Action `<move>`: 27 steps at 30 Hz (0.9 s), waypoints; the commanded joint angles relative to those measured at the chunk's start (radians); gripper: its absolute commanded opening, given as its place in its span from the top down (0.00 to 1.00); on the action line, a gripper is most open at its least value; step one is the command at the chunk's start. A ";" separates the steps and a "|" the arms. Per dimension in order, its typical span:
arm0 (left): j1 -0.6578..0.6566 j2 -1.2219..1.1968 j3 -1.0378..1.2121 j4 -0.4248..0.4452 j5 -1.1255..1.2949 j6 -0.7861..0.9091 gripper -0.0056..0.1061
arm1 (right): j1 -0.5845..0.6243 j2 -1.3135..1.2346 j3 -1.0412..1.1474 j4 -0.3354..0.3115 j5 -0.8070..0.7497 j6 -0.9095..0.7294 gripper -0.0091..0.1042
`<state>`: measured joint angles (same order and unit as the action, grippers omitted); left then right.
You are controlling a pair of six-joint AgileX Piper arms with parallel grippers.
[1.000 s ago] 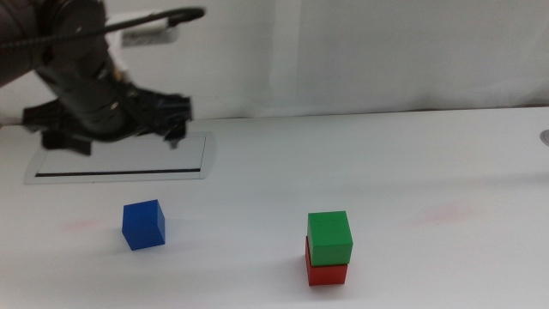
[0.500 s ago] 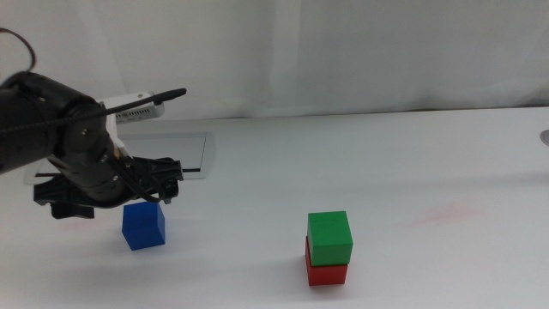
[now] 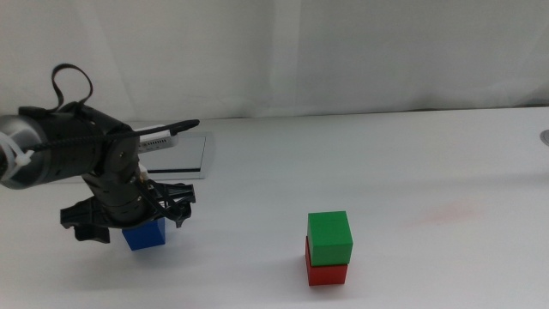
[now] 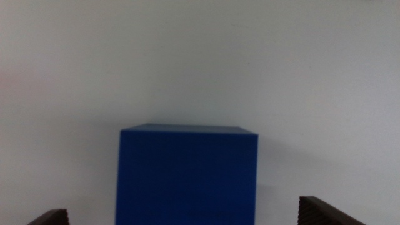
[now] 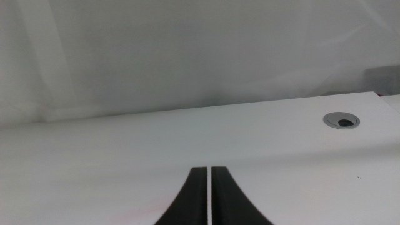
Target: Stack red cubes first, then green, then blue cubes in a specific spot.
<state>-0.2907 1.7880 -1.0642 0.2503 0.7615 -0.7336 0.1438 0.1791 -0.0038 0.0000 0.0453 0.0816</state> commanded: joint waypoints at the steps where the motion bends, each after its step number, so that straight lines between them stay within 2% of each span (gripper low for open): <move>1: 0.002 0.013 0.002 0.001 -0.038 -0.018 0.14 | -0.004 0.003 0.037 0.000 -0.011 -0.001 0.94; 16: 0.002 0.065 0.002 0.003 -0.098 -0.016 0.14 | -0.004 0.003 0.037 0.000 -0.011 -0.001 0.94; 20: 0.002 0.074 0.002 0.003 -0.098 -0.016 0.18 | -0.004 0.003 0.037 0.000 -0.011 -0.001 0.94; 22: 0.002 0.075 0.002 0.007 -0.098 -0.016 0.24 | -0.004 0.003 0.037 0.000 -0.011 -0.001 0.94; 24: 0.002 0.075 0.002 0.019 -0.102 -0.020 0.36 | -0.004 0.003 0.037 0.000 -0.011 -0.001 0.94; 27: 0.002 0.075 0.002 0.052 -0.102 -0.040 0.65 | -0.004 0.003 0.037 0.000 -0.011 -0.001 0.94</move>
<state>-0.2907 1.8618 -1.0621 0.2792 0.6682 -0.7533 0.1438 0.1791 -0.0038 0.0000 0.0453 0.0865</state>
